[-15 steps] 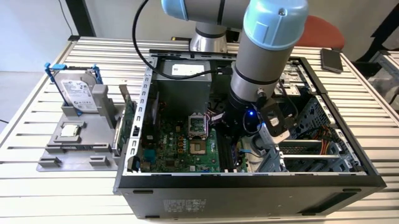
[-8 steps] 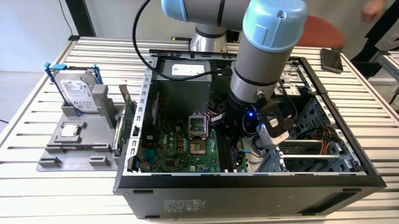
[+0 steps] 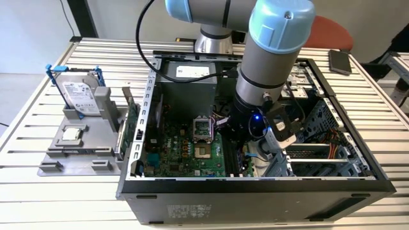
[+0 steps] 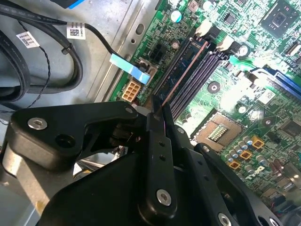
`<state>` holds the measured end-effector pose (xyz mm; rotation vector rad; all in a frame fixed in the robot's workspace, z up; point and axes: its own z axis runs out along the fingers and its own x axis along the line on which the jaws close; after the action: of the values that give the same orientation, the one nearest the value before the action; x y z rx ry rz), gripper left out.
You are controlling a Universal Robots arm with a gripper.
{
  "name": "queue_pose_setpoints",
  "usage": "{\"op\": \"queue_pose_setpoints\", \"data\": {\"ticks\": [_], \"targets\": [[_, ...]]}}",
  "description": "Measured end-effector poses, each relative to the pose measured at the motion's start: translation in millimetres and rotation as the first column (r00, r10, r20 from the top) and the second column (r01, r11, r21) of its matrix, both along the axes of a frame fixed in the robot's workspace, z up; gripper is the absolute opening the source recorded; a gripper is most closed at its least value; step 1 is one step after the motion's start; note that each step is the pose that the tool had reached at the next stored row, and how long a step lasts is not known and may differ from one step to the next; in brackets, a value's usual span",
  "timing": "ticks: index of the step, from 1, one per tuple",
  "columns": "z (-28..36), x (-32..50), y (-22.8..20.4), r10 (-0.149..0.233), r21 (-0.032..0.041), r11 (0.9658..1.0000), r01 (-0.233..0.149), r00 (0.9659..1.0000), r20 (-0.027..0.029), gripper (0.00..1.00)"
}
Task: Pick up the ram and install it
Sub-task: 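Insert the ram into the slot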
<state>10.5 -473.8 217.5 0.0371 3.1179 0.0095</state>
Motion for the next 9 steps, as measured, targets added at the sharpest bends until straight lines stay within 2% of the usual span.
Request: {"op": "queue_pose_setpoints", "data": {"ticks": [5,9], "targets": [[-0.1,0.0,0.0,0.0,0.0,1.0,0.0,1.0,-0.0001,0.0],[-4.9,0.0,0.0,0.0,0.0002,1.0,0.0,1.0,-0.0002,0.0]]}}
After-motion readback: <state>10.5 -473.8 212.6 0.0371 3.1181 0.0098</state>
